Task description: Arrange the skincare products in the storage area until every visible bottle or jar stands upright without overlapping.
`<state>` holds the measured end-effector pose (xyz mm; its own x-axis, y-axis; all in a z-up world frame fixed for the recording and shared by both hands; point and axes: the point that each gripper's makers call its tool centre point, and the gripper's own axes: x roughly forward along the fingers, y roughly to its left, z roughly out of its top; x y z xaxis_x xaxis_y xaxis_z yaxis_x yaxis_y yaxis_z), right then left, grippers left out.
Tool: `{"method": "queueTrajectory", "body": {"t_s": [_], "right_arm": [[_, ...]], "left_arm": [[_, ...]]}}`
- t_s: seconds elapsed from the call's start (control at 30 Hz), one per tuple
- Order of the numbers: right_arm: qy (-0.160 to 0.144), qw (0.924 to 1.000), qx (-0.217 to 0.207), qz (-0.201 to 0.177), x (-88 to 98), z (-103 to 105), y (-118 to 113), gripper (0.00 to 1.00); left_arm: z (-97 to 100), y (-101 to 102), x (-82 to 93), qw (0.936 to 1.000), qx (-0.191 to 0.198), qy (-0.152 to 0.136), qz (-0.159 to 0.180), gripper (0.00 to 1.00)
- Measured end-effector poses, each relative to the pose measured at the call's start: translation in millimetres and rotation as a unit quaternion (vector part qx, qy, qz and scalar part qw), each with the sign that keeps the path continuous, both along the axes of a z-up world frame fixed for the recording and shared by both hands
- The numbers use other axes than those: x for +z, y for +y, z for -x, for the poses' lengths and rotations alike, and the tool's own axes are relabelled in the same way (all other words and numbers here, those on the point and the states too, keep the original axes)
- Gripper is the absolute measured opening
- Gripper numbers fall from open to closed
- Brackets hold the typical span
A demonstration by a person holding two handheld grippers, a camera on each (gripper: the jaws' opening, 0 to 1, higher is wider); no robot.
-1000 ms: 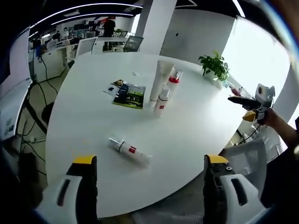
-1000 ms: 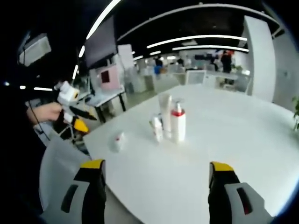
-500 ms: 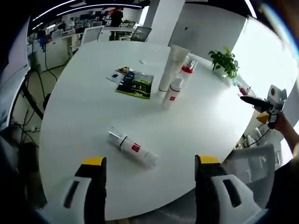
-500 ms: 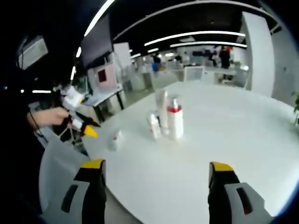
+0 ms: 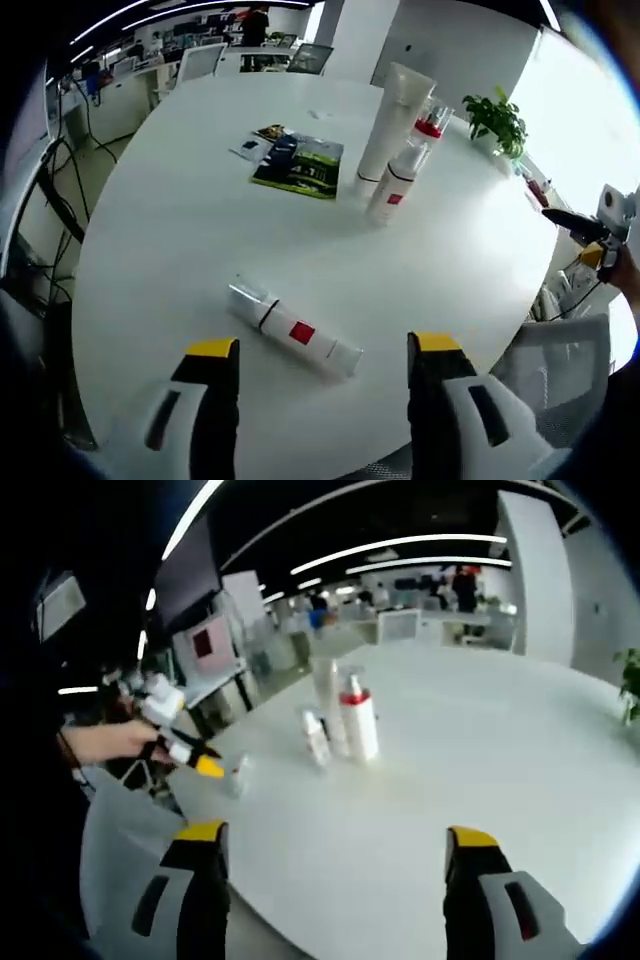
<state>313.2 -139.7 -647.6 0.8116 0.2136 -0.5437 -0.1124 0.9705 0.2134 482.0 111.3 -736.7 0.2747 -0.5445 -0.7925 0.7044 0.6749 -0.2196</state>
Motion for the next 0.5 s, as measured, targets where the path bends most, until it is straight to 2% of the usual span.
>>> {"method": "queueTrajectory", "body": {"t_s": [0.2, 0.5], "right_arm": [[0.003, 1.0, -0.004, -0.003, -3.0, -5.2, -2.3, 0.91], [0.009, 0.9999, -0.002, -0.009, -9.2, -9.0, -1.4, 0.9]], "left_arm": [[-10.9, -1.8, -10.8, 0.9998, 0.01, -0.006, -0.016, 0.61], [-17.1, -2.9, -22.7, 0.9994, 0.016, 0.001, -0.031, 0.56]]}}
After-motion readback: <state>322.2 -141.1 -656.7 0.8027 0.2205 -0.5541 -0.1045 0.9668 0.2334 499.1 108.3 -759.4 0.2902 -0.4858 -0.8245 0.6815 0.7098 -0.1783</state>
